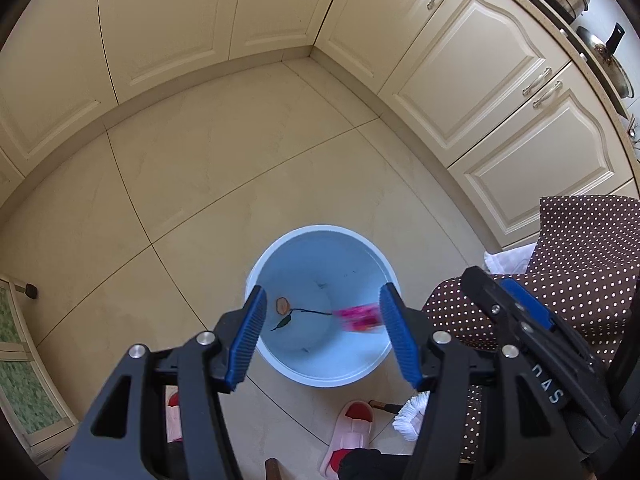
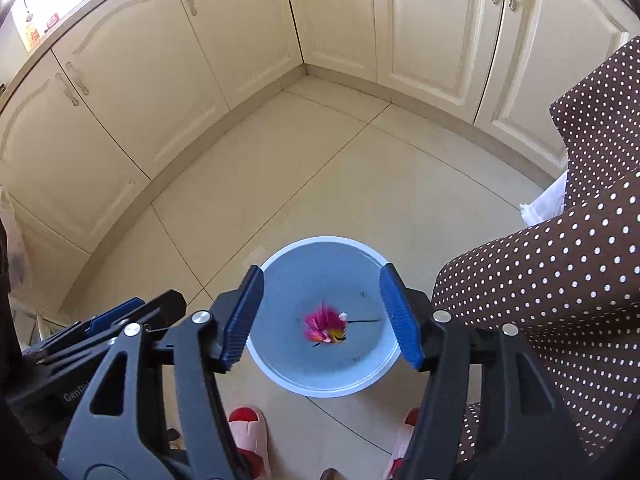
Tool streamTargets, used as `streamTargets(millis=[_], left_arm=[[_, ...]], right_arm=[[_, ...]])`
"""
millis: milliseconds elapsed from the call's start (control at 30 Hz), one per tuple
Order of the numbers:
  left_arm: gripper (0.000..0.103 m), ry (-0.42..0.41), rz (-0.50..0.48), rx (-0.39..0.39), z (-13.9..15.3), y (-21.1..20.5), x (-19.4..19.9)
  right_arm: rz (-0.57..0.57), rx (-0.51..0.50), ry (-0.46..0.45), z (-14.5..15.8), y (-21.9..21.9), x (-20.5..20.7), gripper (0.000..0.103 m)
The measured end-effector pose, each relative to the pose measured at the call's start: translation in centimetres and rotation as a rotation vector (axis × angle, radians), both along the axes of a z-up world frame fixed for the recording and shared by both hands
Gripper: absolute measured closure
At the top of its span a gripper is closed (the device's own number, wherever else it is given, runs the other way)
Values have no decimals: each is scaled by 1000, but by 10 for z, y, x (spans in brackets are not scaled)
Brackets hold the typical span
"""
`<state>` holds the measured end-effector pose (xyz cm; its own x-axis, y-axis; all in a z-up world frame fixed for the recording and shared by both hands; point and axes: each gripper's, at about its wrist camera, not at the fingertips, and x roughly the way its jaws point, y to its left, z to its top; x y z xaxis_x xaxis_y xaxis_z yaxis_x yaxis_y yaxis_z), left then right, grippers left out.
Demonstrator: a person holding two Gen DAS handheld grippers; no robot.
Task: Collect trash
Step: 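Carry both items over the blue bucket and open both tools to drop them, then move both open tools back over the table of trash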
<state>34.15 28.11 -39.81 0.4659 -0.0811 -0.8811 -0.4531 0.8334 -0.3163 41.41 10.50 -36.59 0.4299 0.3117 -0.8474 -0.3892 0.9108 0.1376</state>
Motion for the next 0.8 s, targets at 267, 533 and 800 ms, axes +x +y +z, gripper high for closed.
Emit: streamTargets(millis=[267, 533, 800], left_arm=[[45, -79, -11, 50, 42, -10, -16], [45, -250, -88, 104, 132, -54, -50], [41, -431, -235, 161, 231, -146, -83]], right_arm=[[-14, 2, -72, 38, -25, -17, 43], [-51, 44, -253, 127, -73, -65, 43], [-154, 77, -466, 222, -161, -134, 40]])
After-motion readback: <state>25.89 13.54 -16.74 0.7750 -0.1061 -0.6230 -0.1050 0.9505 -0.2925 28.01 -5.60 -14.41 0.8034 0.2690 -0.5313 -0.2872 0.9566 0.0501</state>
